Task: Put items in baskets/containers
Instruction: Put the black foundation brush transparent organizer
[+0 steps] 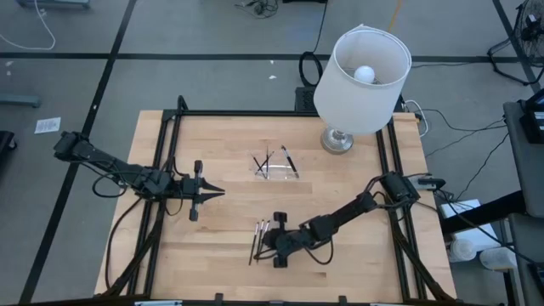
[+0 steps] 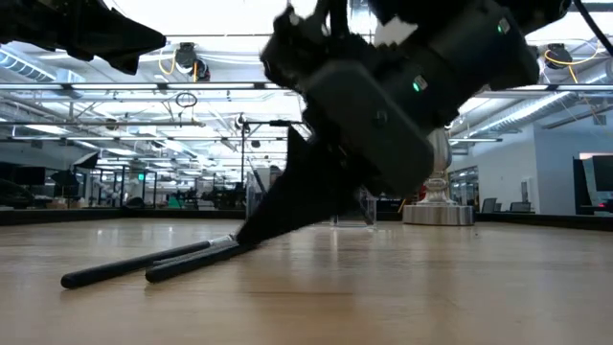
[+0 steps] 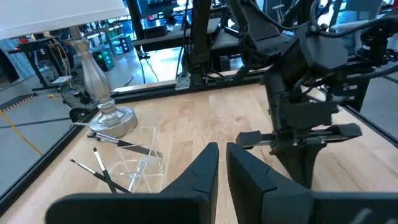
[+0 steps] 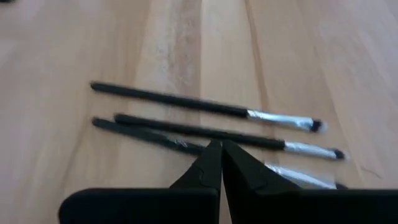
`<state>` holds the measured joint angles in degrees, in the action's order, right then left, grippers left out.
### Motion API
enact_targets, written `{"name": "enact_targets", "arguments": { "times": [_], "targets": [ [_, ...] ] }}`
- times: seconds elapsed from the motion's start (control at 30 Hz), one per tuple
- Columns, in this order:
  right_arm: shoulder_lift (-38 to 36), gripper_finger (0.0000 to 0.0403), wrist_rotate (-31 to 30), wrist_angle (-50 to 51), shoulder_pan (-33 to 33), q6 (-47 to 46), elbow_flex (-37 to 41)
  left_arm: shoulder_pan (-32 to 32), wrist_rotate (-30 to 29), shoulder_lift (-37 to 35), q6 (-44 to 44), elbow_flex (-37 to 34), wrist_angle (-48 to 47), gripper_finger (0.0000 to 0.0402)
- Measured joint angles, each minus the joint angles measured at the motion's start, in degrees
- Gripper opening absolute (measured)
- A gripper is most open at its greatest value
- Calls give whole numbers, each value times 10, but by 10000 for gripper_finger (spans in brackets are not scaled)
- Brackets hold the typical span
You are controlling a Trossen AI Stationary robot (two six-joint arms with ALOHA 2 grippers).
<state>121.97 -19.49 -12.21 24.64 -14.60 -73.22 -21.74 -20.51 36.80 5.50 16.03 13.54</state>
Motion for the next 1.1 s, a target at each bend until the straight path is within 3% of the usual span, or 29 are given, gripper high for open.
{"name": "enact_targets", "arguments": {
  "times": [0.4,0.6,0.97,1.1],
  "targets": [
    [0,0,0,-3,-4,-19,17,0,0,0,2,0,0,42],
    [0,0,-62,2,-9,-30,18,0,0,0,0,0,0,42],
    [0,0,-58,1,-57,-30,18,0,0,0,1,0,1,42],
    [0,0,-27,-12,-64,-24,18,0,0,0,2,0,1,42]
  ]
}}
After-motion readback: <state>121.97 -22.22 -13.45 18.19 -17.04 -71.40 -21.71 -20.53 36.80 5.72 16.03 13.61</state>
